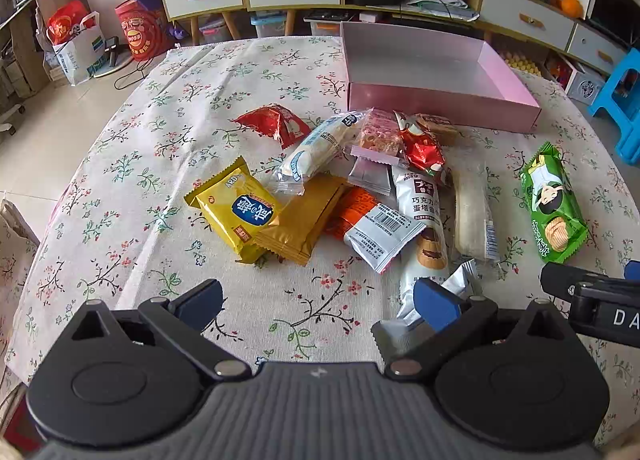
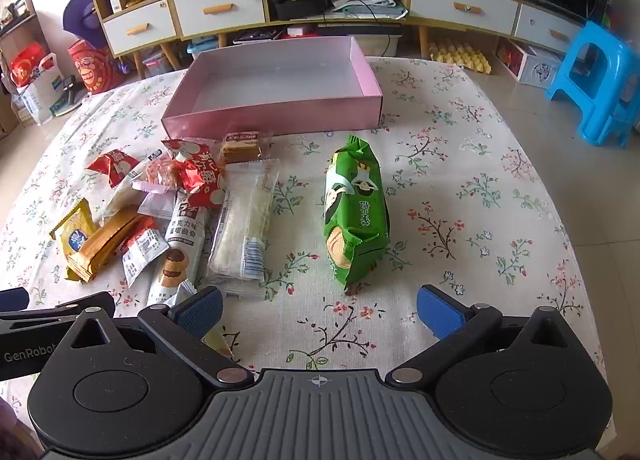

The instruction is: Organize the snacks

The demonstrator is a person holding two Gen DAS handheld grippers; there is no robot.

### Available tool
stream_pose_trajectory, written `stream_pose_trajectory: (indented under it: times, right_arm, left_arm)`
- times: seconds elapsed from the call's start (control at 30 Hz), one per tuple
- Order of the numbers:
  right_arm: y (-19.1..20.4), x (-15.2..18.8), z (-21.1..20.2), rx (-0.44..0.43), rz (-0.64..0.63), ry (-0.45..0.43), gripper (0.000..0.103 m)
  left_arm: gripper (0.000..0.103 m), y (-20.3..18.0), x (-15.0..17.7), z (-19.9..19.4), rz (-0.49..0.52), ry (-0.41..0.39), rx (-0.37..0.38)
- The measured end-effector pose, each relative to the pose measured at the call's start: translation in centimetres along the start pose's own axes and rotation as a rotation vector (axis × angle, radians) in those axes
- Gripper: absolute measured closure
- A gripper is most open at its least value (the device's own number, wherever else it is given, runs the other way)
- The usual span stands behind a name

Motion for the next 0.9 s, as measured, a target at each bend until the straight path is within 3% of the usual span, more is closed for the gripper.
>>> stream_pose_trajectory:
  times: [0.9]
  right_arm:
    - [-0.21, 0.03, 0.04, 0.001, 0.007, 0.002, 0.0]
  left_arm:
    - [0.001, -0.05, 0.21, -0.05, 0.001, 0.003, 0.001]
Point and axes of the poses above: each gripper's, at about its wrist camera, not at the fingertips, and z roughly the way its jaws point, y to its left, x to its underside, the point moved 10 cm from there along z, roughly the way its jaws point, and after that the axes turned 14 degrees about y, right-handed, at the moved point
